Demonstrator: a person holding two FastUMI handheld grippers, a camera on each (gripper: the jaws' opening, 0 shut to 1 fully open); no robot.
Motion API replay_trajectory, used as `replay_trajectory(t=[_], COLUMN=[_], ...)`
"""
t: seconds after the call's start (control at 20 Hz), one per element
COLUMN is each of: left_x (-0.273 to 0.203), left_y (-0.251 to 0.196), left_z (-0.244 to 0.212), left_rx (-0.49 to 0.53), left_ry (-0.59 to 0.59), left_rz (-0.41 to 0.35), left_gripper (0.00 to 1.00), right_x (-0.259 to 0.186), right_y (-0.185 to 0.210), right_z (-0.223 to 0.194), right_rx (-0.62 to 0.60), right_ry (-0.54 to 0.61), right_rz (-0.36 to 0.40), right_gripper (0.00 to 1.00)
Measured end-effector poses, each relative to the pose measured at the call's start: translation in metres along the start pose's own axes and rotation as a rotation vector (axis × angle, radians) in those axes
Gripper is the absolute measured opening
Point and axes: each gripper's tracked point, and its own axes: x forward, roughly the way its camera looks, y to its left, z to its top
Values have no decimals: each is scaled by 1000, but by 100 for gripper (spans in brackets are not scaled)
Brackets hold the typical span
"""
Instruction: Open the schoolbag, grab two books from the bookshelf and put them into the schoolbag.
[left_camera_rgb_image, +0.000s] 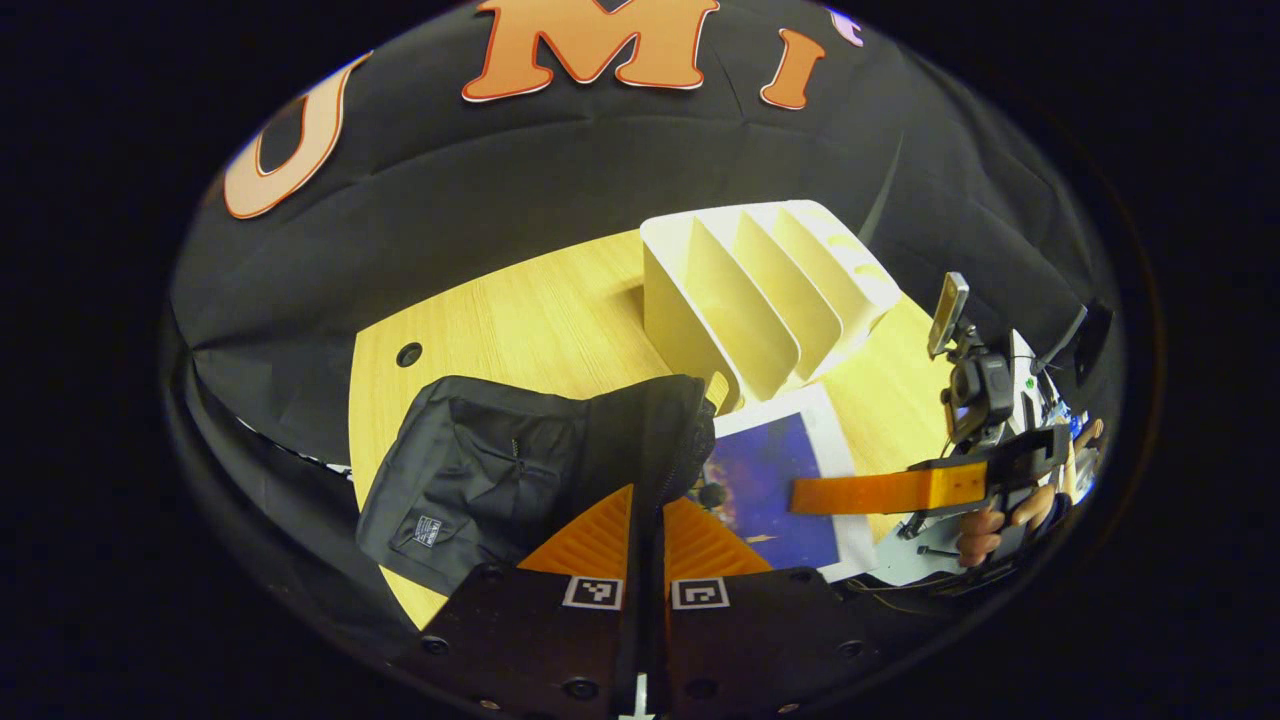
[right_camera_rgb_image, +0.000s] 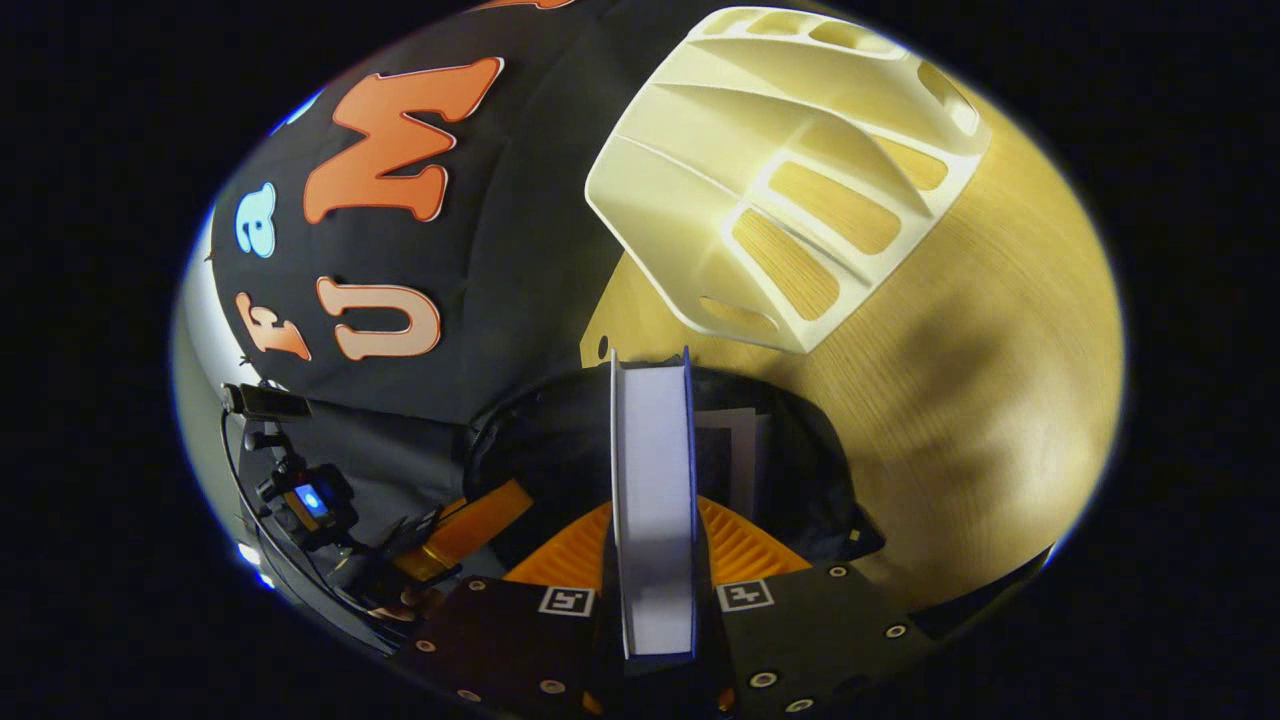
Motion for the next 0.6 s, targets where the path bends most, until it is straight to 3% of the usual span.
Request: replay_trajectory(t=[0.6], left_x=[-4], left_y=[-20], left_z=[4], left_rx=[10], left_ry=[-8], left_rz=[-35], left_gripper=[4], right_x=[75], right_y=[-1], right_z=[-32], right_rx=[14], right_ry=[32], right_rz=[101], right_gripper=[30])
